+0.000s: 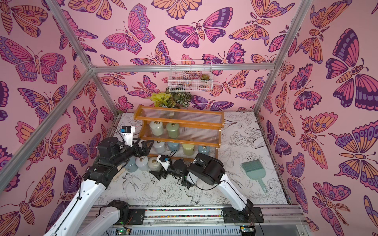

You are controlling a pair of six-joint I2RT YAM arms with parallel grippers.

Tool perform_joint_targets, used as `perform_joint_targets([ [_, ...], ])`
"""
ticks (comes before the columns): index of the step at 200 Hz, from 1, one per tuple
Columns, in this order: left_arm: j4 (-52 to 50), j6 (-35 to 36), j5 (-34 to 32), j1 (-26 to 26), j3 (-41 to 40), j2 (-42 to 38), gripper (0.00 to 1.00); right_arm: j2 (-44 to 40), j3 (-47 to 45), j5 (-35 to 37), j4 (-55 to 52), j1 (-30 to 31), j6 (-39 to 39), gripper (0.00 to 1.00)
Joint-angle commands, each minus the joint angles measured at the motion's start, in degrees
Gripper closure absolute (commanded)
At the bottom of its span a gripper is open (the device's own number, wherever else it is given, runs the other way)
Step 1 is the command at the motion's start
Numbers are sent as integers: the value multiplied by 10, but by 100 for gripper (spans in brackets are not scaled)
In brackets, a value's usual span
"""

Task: Remove the tea canisters from the shelf
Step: Place the tea canister at the center of the board, then pick up the tea canister from the shelf.

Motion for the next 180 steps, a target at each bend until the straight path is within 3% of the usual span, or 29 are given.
perform_joint_targets([
  [1, -5, 5, -1, -3, 8, -12, 0, -58, -22, 14, 4, 0, -20, 1],
  [50, -5, -7, -4, -3, 7, -17, 0, -172, -97, 51, -13, -15, -14, 1],
  [85, -4, -13, -11, -3, 1, -21, 0, -293, -95, 70, -188, -17, -54, 1],
  [136, -8, -31, 8, -3, 12, -8, 0, -437, -63, 183, -367, -19, -104, 1],
  [180, -5, -38, 27, -3, 13, 6, 0, -478, -58, 247, -406, -50, -113, 1],
])
